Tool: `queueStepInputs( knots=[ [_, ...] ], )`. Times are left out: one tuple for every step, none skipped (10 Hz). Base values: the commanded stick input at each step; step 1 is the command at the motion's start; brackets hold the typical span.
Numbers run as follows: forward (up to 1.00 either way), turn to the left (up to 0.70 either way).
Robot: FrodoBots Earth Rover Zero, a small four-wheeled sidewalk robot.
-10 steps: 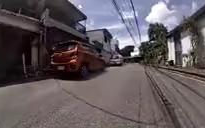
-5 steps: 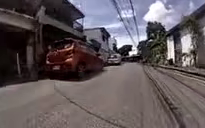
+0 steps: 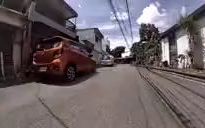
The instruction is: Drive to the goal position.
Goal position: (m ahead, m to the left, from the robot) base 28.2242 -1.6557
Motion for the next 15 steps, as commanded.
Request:
queueStepInputs(
  knots=[
    [0.70, -0.20],
    [0.70, -0.20],
    [0.70, -0.20],
    [0.70, -0.20],
    [0.70, -0.20],
    [0.70, -0.20],
    [0.70, -0.20],
    [0.70, -0.20],
    [0.70, -0.20],
    [0.70, -0.20],
    [0.70, -0.20],
    [0.70, -0.20],
    [0.70, -0.20],
    [0.70, -0.20],
    [0.70, -0.20]
  ],
)
